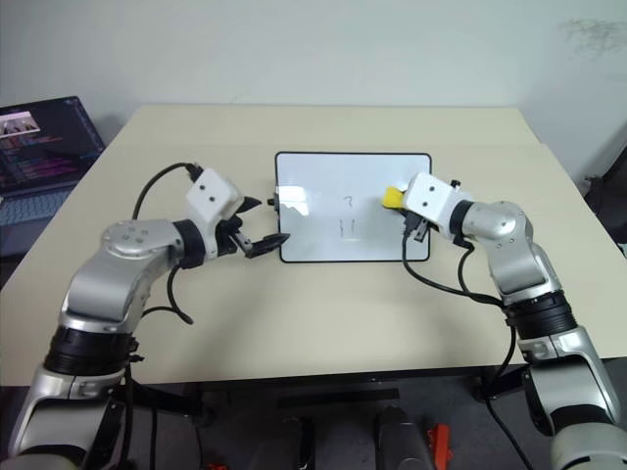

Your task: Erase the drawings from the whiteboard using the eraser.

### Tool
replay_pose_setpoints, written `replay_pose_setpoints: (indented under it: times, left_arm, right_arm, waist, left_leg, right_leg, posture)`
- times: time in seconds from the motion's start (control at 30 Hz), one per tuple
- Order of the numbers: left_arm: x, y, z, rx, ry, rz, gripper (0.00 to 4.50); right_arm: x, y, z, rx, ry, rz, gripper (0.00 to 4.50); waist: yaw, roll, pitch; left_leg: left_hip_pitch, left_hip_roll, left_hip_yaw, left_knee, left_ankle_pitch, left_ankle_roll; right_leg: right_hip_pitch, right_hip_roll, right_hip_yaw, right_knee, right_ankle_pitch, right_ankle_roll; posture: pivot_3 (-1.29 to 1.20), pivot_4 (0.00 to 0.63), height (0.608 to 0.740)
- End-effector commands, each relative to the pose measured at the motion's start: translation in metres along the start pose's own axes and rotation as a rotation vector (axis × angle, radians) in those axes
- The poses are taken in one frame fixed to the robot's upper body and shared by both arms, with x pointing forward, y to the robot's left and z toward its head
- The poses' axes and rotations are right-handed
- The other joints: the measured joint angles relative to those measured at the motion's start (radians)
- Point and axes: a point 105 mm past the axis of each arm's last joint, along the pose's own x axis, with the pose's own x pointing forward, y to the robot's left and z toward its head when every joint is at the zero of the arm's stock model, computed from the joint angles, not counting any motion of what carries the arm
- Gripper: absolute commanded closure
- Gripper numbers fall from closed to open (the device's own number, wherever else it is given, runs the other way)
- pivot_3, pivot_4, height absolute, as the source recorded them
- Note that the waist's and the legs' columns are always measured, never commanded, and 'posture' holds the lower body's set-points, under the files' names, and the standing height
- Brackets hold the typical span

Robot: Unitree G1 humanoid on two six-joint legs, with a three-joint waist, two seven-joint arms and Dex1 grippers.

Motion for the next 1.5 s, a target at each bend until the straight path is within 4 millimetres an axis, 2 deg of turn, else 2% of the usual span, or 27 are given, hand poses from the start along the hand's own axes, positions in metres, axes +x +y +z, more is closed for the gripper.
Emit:
replay_pose_setpoints:
  times: [0.03,0.53,0.67,0.77,0.83,1.03,1.3,1.5]
  left_arm:
    - [0.0,0.002,0.02,0.05,-0.06,0.011,0.0]
    - [-0.001,0.004,0.024,0.06,-0.064,0.013,0.0]
    - [0.0,0.002,0.018,0.05,-0.052,0.008,0.0]
    - [0.002,-0.001,0.014,0.045,-0.041,0.003,0.0]
    - [0.003,-0.002,0.014,0.045,-0.042,-0.001,0.0]
    - [0.002,-0.002,0.011,0.045,-0.033,-0.002,0.0]
    - [0.001,-0.004,0.012,0.046,-0.035,-0.004,0.0]
    - [0.001,-0.004,0.013,0.048,-0.035,-0.003,0.0]
  right_arm:
    - [-0.004,-0.02,0.019,-0.035,-0.062,-0.067,3.67]
    - [0.0,-0.019,0.024,-0.049,-0.067,-0.06,3.67]
    - [0.014,-0.022,0.038,-0.088,-0.07,-0.069,3.67]
    - [0.032,-0.017,0.051,-0.116,-0.088,-0.066,3.67]
    - [0.047,-0.009,0.054,-0.172,-0.076,-0.049,3.67]
    - [0.067,-0.004,0.062,-0.23,-0.08,-0.036,3.67]
    - [0.08,-0.012,0.049,-0.304,-0.011,-0.072,3.67]
    - [0.083,0.001,0.037,-0.401,0.032,-0.02,3.67]
  waist:
    - [0.0,0.0,0.0]
    - [0.0,0.0,0.0]
    - [-0.005,0.0,0.0]
    - [-0.005,0.0,0.0]
    - [-0.004,0.0,0.0]
    - [0.0,0.0,0.0]
    - [-0.001,0.0,0.0]
    - [-0.003,0.0,0.0]
  left_leg:
    - [0.0,0.0,0.0,0.0,0.0,0.0]
    - [0.0,0.0,0.0,0.0,0.0,0.0]
    - [0.0,0.0,0.0,0.0,0.0,0.0]
    - [0.001,0.0,0.0,0.0,0.0,0.0]
    - [0.001,0.0,0.0,0.0,0.0,0.0]
    - [-0.001,0.0,0.0,0.0,0.0,0.0]
    - [-0.001,0.0,-0.001,0.0,0.0,0.0]
    - [-0.001,0.0,-0.001,0.0,0.0,0.0]
  right_leg:
    - [0.0,0.0,0.0,0.0,0.0,0.0]
    - [0.0,0.0,0.0,0.0,0.001,0.001]
    - [0.0,0.0,0.0,0.0,0.001,0.001]
    - [0.0,0.0,0.0,0.001,0.001,0.001]
    - [0.0,0.001,0.0,0.001,0.001,0.001]
    - [0.0,0.0,0.0,0.0,0.002,0.004]
    - [-0.001,0.0,-0.001,0.0,0.003,0.004]
    - [-0.001,0.0,-0.001,0.0,0.003,0.004]
  posture:
    - [0.0,0.15,0.74]
    - [0.0,0.15,0.74]
    - [0.0,0.15,0.74]
    - [0.0,0.15,0.74]
    - [0.0,0.15,0.74]
    - [0.0,0.15,0.74]
    - [0.0,0.15,0.74]
    - [0.0,0.15,0.74]
